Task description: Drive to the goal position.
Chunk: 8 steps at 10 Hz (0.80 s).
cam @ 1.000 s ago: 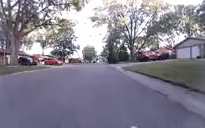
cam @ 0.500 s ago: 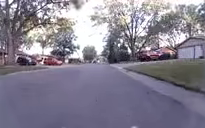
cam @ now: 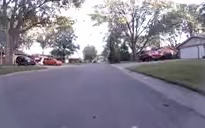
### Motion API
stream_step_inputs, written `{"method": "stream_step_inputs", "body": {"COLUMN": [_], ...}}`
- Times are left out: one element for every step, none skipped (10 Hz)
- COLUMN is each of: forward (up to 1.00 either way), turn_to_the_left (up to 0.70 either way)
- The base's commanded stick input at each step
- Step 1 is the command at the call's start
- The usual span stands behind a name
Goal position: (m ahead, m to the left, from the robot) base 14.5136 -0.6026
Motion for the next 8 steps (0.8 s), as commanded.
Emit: {"method": "stream_step_inputs", "body": {"forward": [1.00,1.00,1.00,1.00,1.00,1.00,1.00,1.00], "turn_to_the_left": [0.00,0.00,0.00,0.00,0.00,0.00,0.00,0.00]}}
